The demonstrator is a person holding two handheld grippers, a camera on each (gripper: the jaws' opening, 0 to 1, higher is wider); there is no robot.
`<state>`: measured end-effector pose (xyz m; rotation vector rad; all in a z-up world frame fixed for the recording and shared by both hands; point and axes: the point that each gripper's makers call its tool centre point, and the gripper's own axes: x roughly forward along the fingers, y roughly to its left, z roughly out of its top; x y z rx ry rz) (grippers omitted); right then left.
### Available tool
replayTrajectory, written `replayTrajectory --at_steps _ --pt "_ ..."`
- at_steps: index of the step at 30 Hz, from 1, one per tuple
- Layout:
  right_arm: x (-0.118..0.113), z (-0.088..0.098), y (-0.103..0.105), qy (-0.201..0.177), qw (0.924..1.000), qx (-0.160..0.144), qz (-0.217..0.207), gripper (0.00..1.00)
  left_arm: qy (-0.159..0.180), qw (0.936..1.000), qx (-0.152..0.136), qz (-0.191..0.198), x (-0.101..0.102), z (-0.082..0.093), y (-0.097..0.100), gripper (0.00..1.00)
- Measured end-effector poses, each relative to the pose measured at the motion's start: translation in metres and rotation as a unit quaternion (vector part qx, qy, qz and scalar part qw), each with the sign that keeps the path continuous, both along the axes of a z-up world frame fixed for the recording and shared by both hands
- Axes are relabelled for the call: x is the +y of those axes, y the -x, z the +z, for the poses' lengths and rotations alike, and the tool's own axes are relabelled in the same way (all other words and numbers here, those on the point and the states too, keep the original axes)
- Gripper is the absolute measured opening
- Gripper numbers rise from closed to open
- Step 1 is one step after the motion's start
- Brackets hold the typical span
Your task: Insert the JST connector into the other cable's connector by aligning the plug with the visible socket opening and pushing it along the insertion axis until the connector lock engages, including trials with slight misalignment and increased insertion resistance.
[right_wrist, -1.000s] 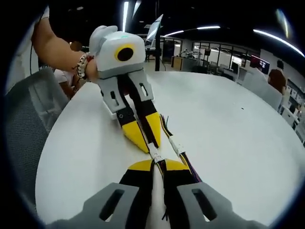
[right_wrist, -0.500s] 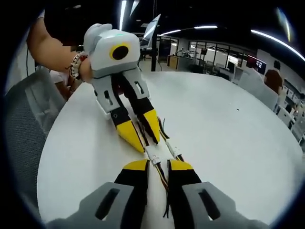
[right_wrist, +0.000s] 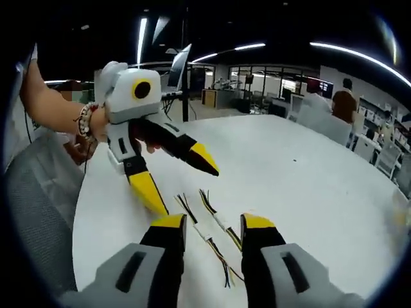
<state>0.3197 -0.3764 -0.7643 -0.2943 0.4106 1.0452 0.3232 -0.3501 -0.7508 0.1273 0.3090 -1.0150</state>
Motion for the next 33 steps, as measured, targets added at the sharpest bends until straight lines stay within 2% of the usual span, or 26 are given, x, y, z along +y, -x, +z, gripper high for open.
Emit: replayTrajectory --at_steps 4,10,14,17,20,24,27,30,33 --pt "-0.003 0.014 0.005 -0.006 0.9999 -0.007 -0.014 0.38 0.007 0.9998 0.012 0.011 0.003 0.008 0.008 0.59" --pt "-0.012 0.037 0.012 -0.024 0.9986 -0.023 -0.041 0.39 0.02 0.9992 0.009 0.033 0.013 0.028 0.019 0.69" --pt "-0.019 0.049 0.019 -0.033 0.9972 -0.027 -0.06 0.43 0.034 0.9982 0.002 0.05 0.02 0.043 0.026 0.72" --pt "-0.025 0.056 0.025 -0.048 0.9951 -0.019 -0.084 0.45 0.051 0.9965 0.001 0.065 0.028 0.053 0.03 0.73" --pt "-0.029 0.068 0.031 -0.076 0.9912 -0.026 -0.106 0.46 0.068 0.994 0.009 0.086 0.038 0.062 0.034 0.77" --pt "-0.036 0.081 0.042 -0.09 0.9882 -0.034 -0.119 0.48 0.095 0.99 0.012 0.104 0.051 0.076 0.041 0.78" --pt "-0.043 0.09 0.051 -0.109 0.9836 -0.035 -0.139 0.49 0.134 0.9817 0.034 0.131 0.065 0.087 0.048 0.83" --pt "-0.049 0.098 0.058 -0.128 0.9799 -0.038 -0.149 0.49 0.145 0.9781 0.023 0.147 0.08 0.097 0.056 0.88" --pt "-0.053 0.103 0.066 -0.162 0.9727 -0.025 -0.165 0.5 0.147 0.9757 0.011 0.162 0.095 0.106 0.071 0.88"
